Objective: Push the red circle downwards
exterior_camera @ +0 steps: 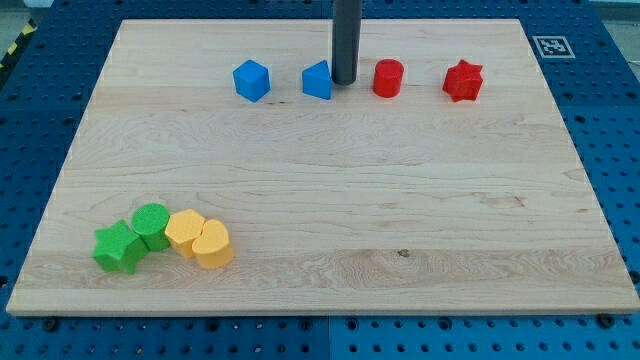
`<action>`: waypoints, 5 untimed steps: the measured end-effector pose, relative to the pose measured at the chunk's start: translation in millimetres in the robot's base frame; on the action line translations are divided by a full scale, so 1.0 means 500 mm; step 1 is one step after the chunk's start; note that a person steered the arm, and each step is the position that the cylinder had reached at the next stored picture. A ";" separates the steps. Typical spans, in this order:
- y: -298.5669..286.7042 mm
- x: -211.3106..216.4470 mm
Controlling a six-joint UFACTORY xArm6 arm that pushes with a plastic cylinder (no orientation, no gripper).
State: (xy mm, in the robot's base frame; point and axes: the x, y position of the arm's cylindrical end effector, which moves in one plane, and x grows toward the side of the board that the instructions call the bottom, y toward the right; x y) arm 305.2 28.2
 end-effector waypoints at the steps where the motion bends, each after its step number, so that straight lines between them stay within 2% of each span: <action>1: 0.001 -0.065; 2: 0.051 -0.098; 5: 0.099 0.020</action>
State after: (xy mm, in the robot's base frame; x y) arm 315.2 77.5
